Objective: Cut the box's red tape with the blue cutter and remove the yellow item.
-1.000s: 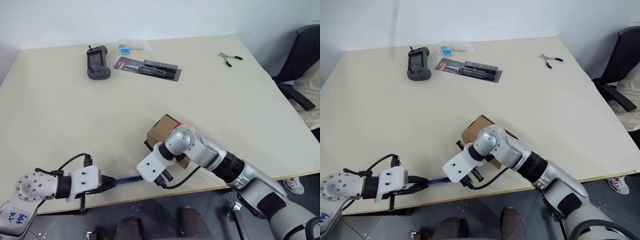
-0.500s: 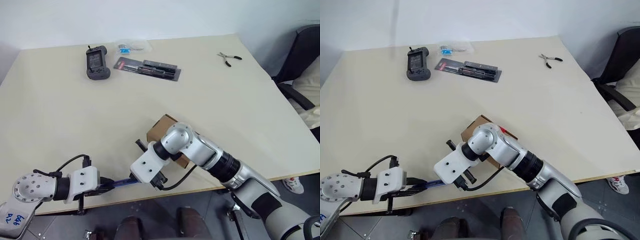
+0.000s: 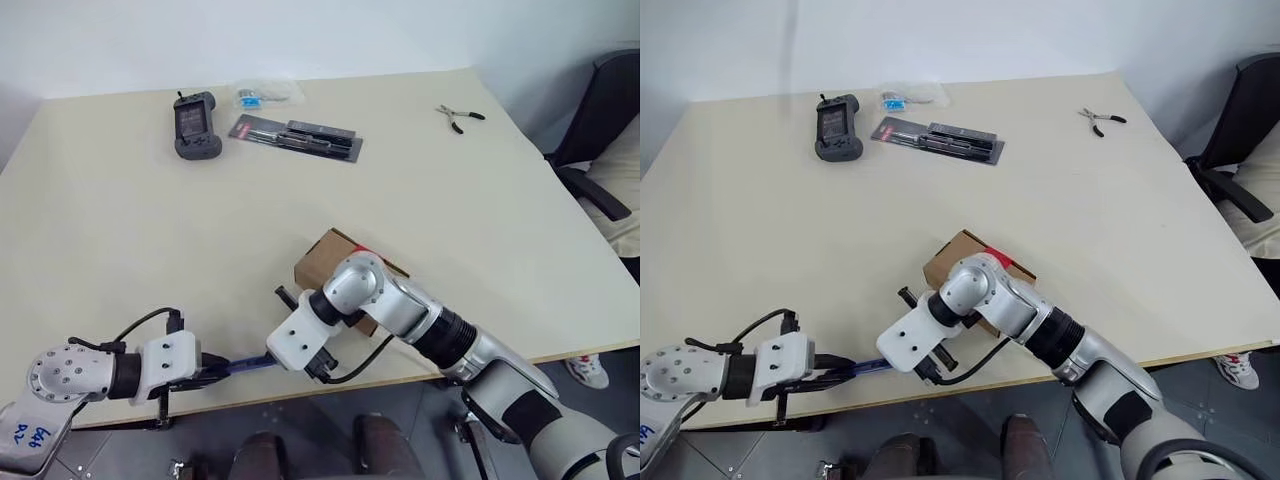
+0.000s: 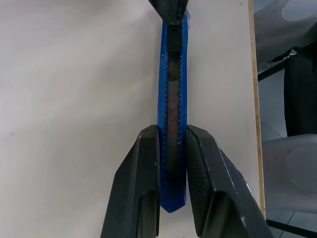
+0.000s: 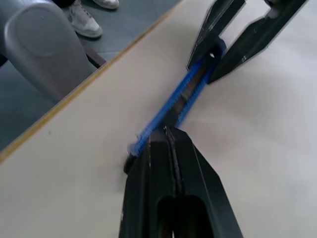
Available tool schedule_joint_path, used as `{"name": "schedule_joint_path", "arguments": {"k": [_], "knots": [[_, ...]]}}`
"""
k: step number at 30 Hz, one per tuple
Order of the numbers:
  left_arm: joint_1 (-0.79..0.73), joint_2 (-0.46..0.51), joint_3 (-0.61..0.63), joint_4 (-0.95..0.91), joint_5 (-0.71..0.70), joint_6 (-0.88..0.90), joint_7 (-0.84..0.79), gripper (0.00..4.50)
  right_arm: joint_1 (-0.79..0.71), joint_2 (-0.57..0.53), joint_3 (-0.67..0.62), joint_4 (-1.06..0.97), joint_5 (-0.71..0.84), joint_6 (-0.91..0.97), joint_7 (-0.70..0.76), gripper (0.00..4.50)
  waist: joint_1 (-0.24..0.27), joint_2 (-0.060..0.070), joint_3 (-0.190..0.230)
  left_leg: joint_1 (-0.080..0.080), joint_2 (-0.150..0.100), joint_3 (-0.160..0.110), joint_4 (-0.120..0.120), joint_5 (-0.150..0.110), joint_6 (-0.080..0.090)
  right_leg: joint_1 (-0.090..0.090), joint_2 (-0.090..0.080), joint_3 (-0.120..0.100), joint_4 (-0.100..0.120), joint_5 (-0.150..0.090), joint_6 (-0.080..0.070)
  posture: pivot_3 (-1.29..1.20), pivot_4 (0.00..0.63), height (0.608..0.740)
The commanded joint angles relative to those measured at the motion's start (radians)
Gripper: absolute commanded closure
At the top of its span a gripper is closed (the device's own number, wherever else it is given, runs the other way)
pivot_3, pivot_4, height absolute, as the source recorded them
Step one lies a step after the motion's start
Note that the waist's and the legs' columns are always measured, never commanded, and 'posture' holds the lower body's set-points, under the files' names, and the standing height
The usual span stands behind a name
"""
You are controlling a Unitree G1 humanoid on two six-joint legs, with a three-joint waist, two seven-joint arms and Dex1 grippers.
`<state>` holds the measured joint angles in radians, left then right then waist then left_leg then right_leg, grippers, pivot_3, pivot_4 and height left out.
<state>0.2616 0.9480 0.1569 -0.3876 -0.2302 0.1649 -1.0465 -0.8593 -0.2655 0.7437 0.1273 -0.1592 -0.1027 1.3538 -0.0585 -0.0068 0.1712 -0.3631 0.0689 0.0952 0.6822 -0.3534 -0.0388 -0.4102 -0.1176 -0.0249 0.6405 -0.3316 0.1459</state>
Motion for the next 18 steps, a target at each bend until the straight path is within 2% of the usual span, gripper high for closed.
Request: {"name": "schedule_joint_path", "arguments": {"k": [1, 6, 18], "knots": [[0.021, 0.010, -0.044, 0.033, 0.038, 0.041, 0.002, 4.08, 0.003, 0.014, 0.028, 0.015, -0.016, -0.023, 0.011, 4.47, 0.000, 0.000, 0.000, 0.000, 0.000, 0.000, 0.000, 0.000, 0.000, 0.000, 0.000, 0.000, 0.000, 0.000, 0.000, 0.00, 0.150, 0.740], [0.018, 0.010, -0.045, 0.031, 0.037, 0.042, 0.003, 4.08, 0.000, 0.043, 0.034, 0.058, -0.032, -0.039, -0.002, 4.47, 0.000, 0.000, 0.000, 0.004, 0.000, 0.001, 0.000, 0.000, 0.000, 0.002, 0.000, 0.000, 0.003, 0.000, 0.000, 0.00, 0.150, 0.740], [0.006, 0.010, -0.048, 0.031, 0.032, 0.038, 0.001, 4.08, -0.042, 0.200, 0.039, 0.251, -0.074, -0.098, -0.092, 4.47, -0.001, 0.000, 0.000, 0.008, 0.000, 0.003, 0.000, 0.000, 0.000, 0.003, 0.000, 0.002, 0.005, -0.001, -0.002, 0.00, 0.150, 0.740]]}}
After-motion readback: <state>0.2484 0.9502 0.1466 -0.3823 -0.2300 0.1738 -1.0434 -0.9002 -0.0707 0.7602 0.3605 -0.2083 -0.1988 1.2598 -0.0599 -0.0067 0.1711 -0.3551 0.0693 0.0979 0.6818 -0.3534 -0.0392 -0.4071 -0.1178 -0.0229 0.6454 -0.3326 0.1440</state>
